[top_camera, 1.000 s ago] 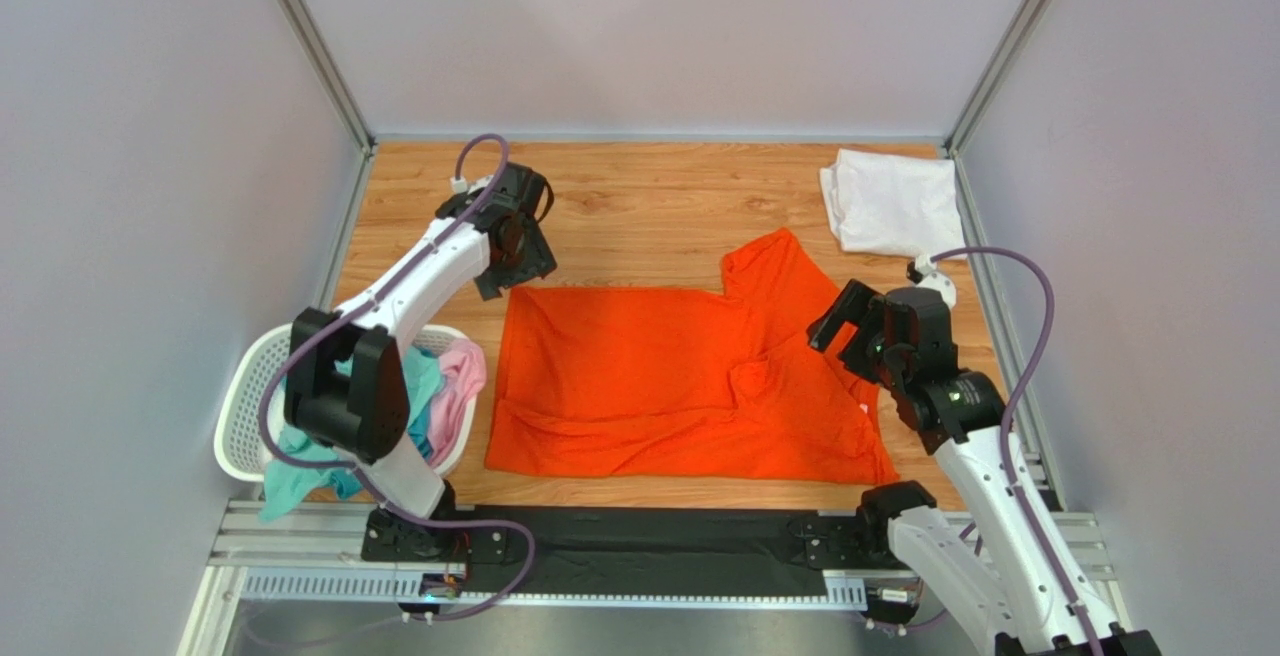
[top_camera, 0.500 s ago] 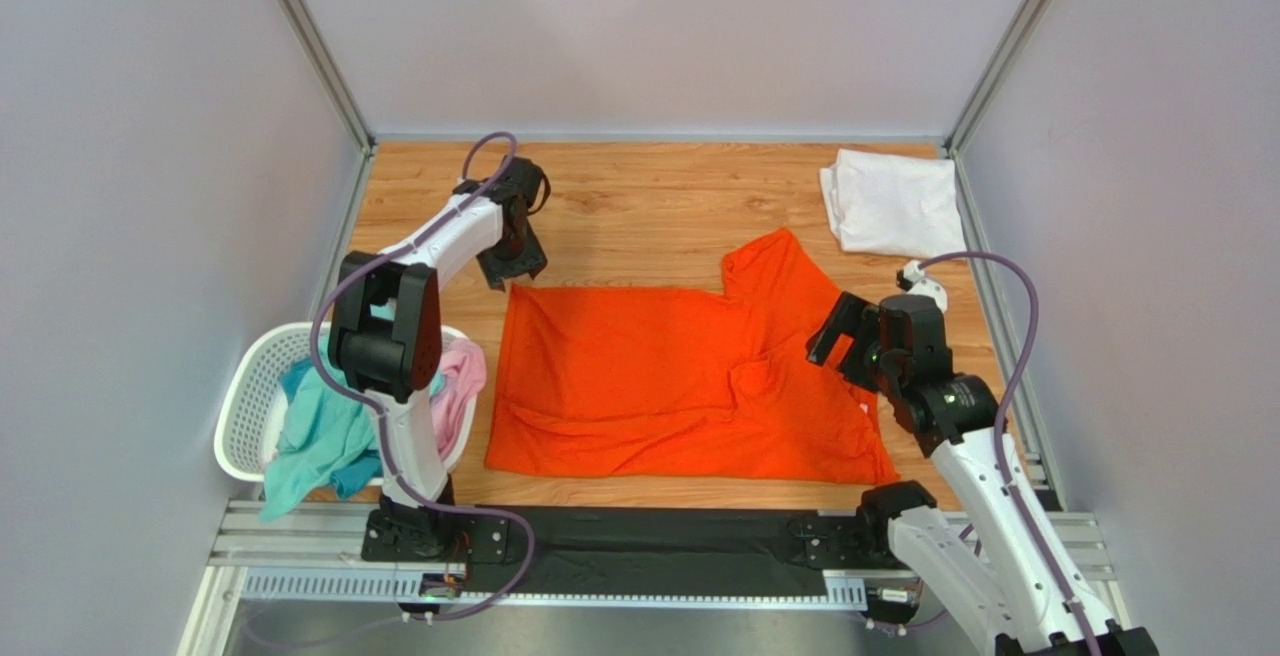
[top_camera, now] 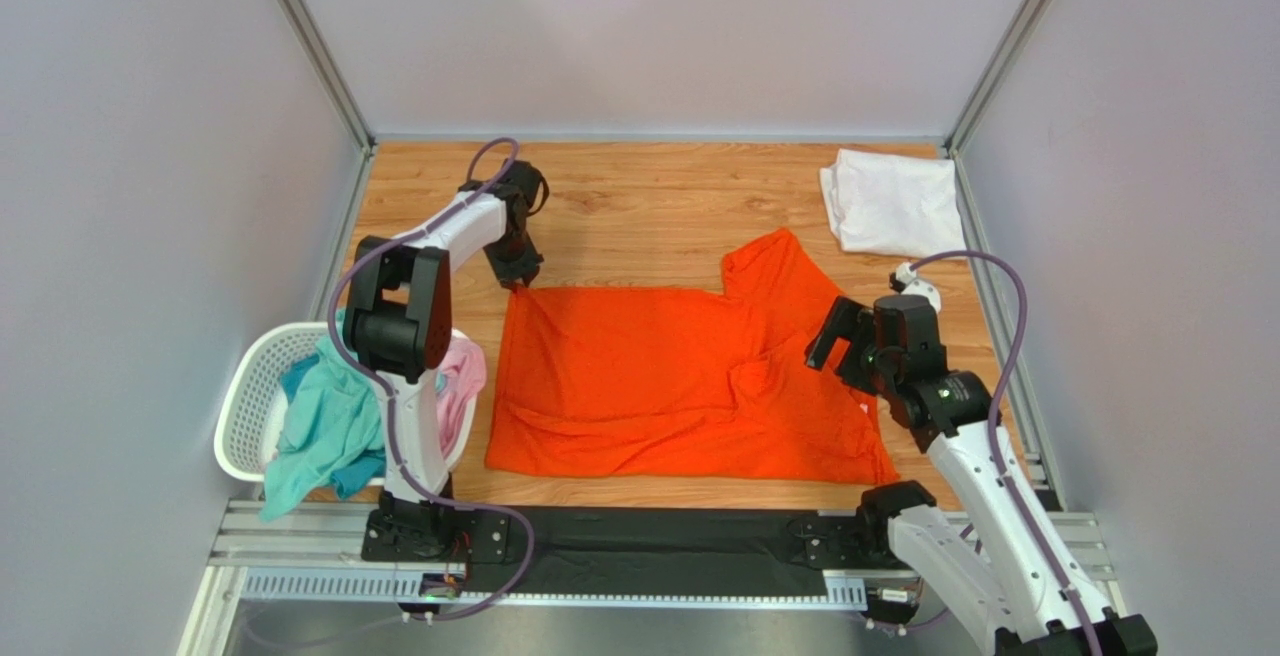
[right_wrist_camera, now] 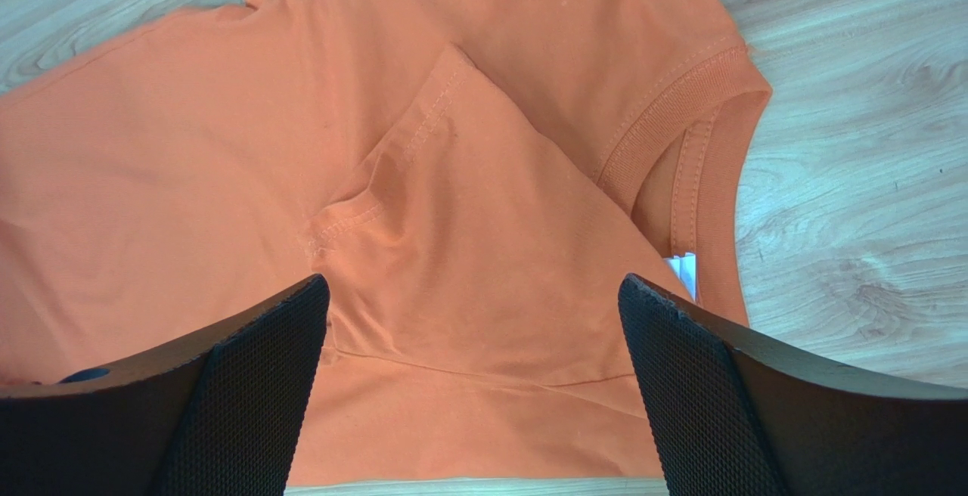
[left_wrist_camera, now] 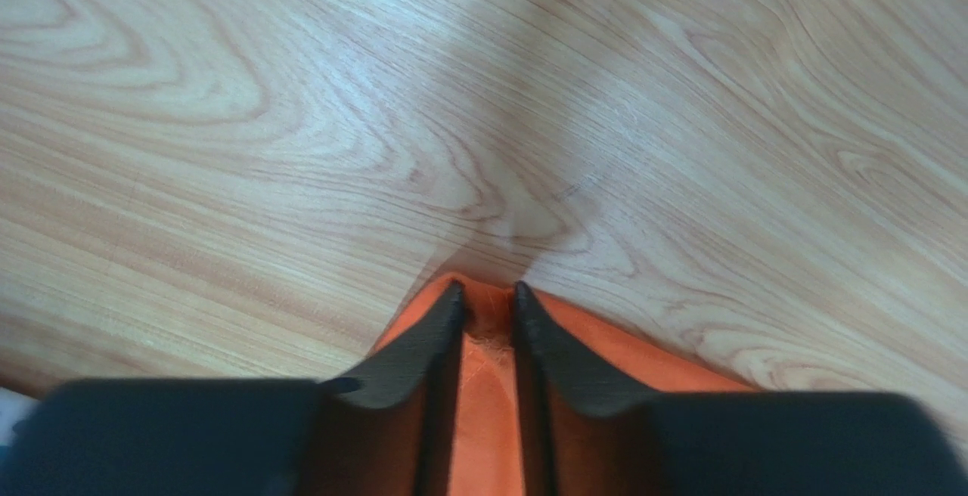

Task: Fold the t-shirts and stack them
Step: Fold the tshirt

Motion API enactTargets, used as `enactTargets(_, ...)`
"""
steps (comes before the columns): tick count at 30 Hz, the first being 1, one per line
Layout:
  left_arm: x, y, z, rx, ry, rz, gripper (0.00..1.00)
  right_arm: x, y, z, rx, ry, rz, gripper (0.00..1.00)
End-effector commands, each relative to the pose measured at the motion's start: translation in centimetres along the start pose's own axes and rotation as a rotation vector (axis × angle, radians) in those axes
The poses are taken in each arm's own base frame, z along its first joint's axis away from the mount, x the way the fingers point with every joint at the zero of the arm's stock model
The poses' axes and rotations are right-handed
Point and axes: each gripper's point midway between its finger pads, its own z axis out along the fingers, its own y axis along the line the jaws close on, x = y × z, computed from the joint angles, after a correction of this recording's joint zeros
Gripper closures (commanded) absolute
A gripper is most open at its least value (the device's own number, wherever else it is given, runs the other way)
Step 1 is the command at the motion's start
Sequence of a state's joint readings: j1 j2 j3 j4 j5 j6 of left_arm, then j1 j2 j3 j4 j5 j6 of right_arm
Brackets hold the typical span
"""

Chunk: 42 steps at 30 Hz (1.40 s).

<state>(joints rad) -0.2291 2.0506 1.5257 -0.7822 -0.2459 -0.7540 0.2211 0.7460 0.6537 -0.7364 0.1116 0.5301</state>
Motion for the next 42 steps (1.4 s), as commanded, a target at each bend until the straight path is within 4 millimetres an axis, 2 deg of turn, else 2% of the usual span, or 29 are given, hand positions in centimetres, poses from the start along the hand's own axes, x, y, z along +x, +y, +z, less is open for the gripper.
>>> enactTargets(1,-0.8,-0.7,-0.3,0.032,-0.013,0.007,0.75,-0.3,-0.3,0.2,0.012,-0.019,-0.014,0.00)
enactTargets(2,-0.7,-0.8,-0.3,0.039,-0.005,0.007,0.86,-0.4,-0.4,0.2,0.021,-0.018,-0.012,0.00)
enactTargets(5,-0.3,-0.9,-0.1,0.044,0.008,0.011,1.00,-0.4,-0.6,0.5,0.039,-0.012,-0.016,0.00)
enactTargets(11,0.6,-0.6,-0.1,0.053,0.030,0.033,1.00,-1.5,0.1,0.9,0.025,-0.033,-0.025,0.00)
enactTargets(15,1.2,-0.9,-0.8,0.105,0.044,0.048,1.00,-2.6,2.2,1.9,-0.031,-0.005,-0.041,0.00)
enactTargets(18,1.5,-0.7,-1.1,0.108,0.048,0.053,1.00,-5.3,4.3,2.5,-0.075,-0.046,-0.049,0.00)
enactTargets(19,1.5,-0.7,-1.1,0.113,0.044,0.056,1.00,-5.4,4.5,3.6,-0.061,-0.022,-0.066,0.00)
enactTargets(20,1.7,-0.5,-1.1,0.109,0.046,0.059,1.00,-7.6,5.8,3.5,-0.084,-0.062,-0.066,0.00)
enactTargets(21,1.6,-0.4,-1.3,0.112,0.041,0.061,1.00,-7.7,5.9,5.0,-0.059,-0.028,-0.071,0.00)
enactTargets(22,1.5,-0.5,-1.3,0.116,0.035,0.061,1.00,-8.6,6.5,5.4,-0.060,-0.033,-0.075,0.00)
enactTargets(23,1.5,-0.5,-1.5,0.121,0.029,0.061,1.00,-10.9,7.7,5.6,-0.070,-0.076,-0.086,0.00)
enactTargets(24,1.5,-0.4,-1.6,0.123,0.028,0.065,1.00,-11.1,7.9,7.5,-0.041,-0.048,-0.095,0.00)
enactTargets(25,1.5,-0.6,-1.7,0.134,0.027,0.064,1.00,-11.9,8.1,8.4,-0.026,-0.050,-0.102,0.00)
enactTargets(26,1.6,-0.6,-1.7,0.136,0.026,0.065,1.00,-14.5,9.3,8.5,-0.032,-0.097,-0.124,0.01)
enactTargets(27,1.6,-0.5,-1.8,0.139,0.025,0.066,1.00,-14.2,9.2,11.1,0.001,-0.055,-0.138,0.02)
enactTargets(29,1.5,-0.2,-1.7,0.127,0.013,0.069,1.00,-15.6,9.7,13.0,0.026,-0.060,-0.173,0.02)
enactTargets(30,1.4,-0.1,-1.8,0.123,0.008,0.073,1.00,-16.6,10.3,15.0,0.040,-0.056,-0.184,0.03)
enactTargets(32,1.4,0.2,-1.9,0.116,0.001,0.080,1.00,-17.5,10.1,16.8,0.094,-0.044,-0.199,0.03)
enactTargets(33,1.3,0.3,-2.1,0.118,-0.004,0.085,1.00,-18.9,10.6,18.5,0.110,-0.049,-0.202,0.03)
enactTargets(35,1.2,0.2,-2.2,0.124,-0.010,0.097,1.00,-19.1,9.9,20.3,0.158,-0.020,-0.209,0.04)
enactTargets(36,1.2,0.2,-2.3,0.129,-0.010,0.098,1.00,-19.7,10.1,21.9,0.160,-0.018,-0.214,0.04)
enactTargets(38,1.3,0.1,-2.4,0.139,-0.008,0.102,1.00,-19.6,9.8,23.5,0.173,0.004,-0.217,0.05)
enactTargets(39,1.4,0.0,-2.5,0.143,-0.004,0.103,1.00,-18.7,9.1,25.2,0.190,0.037,-0.221,0.07)
enactTargets(40,1.4,0.0,-2.5,0.148,-0.006,0.104,1.00,-19.6,9.4,25.5,0.187,0.024,-0.223,0.08)
enactTargets(41,1.5,0.0,-2.5,0.150,-0.005,0.104,1.00,-19.4,9.3,26.2,0.188,0.031,-0.230,0.10)
enactTargets(42,1.6,0.0,-2.4,0.149,-0.001,0.100,1.00,-18.4,8.8,27.7,0.200,0.060,-0.238,0.13)
